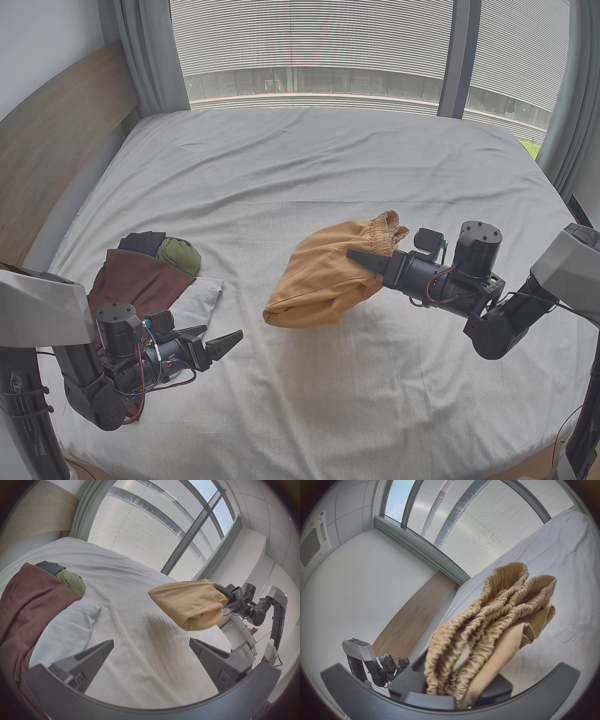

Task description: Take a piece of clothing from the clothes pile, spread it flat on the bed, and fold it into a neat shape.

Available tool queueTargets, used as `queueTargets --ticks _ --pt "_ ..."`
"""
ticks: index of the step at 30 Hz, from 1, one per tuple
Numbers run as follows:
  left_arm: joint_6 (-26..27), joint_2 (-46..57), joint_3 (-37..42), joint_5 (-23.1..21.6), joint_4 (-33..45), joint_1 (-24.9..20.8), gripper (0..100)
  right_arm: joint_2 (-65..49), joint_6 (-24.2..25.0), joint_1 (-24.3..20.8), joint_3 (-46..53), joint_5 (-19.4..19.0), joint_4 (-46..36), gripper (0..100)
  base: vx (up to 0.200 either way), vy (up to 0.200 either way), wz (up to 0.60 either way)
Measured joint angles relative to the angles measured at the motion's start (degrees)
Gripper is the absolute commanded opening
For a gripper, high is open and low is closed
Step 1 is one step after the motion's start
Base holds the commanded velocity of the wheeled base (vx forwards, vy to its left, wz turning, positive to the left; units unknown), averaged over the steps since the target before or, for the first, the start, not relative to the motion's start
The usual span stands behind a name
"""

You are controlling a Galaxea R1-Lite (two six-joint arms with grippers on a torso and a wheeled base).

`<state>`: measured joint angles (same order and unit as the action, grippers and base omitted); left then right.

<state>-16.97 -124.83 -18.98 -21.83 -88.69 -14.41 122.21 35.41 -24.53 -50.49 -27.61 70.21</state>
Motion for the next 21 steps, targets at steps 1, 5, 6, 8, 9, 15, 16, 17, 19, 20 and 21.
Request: queueTargets --ticks 1,5,6,8,9,15,16,17,19,20,21 --pt "-0.02 -0.04 0.02 0.00 0.00 0.02 100 0.12 0.13 0.00 -0.79 -0.17 -0.39 0 0.000 0.000 0.00" --pt "-0.13 -0.15 0.29 -0.15 0.01 0.16 100 1.11 0.46 0.11 -4.52 -0.52 -2.02 0 0.000 0.000 0.00" --pt "-0.16 -0.15 0.33 -0.20 0.00 0.16 100 1.44 0.49 0.13 -5.32 -0.55 -2.41 0 0.000 0.000 0.00" --pt "-0.18 -0.15 0.44 -0.24 0.00 0.17 100 2.24 0.52 0.17 -7.02 -0.60 -3.39 0 0.000 0.000 0.00" --pt "-0.21 -0.15 0.46 -0.24 0.00 0.17 100 2.60 0.52 0.22 -7.78 -0.60 -3.83 0 0.000 0.000 0.00" --pt "-0.24 -0.20 0.55 -0.37 0.00 0.17 100 4.94 0.55 0.22 -13.01 -0.60 -6.68 0 0.000 0.000 0.00" --pt "-0.24 -0.22 0.60 -0.35 -0.05 0.20 100 5.33 0.55 0.22 -13.62 -0.60 -6.92 0 0.000 0.000 0.00" --pt "-0.22 -0.22 0.66 -0.35 -0.02 0.22 100 5.63 0.55 0.22 -14.08 -0.57 -7.06 0 0.000 0.000 0.00" --pt "-0.24 -0.26 0.66 -0.37 -0.07 0.24 100 6.14 0.55 0.22 -14.84 -0.60 -7.17 0 0.000 0.000 0.00" --pt "-0.22 -0.28 0.66 -0.37 -0.07 0.24 100 6.35 0.55 0.22 -15.24 -0.61 -7.18 0 0.000 0.000 0.00" --pt "-0.24 -0.33 0.66 -0.39 -0.07 0.27 100 6.64 0.52 0.22 -15.74 -0.61 -7.29 0 0.000 0.000 0.00"
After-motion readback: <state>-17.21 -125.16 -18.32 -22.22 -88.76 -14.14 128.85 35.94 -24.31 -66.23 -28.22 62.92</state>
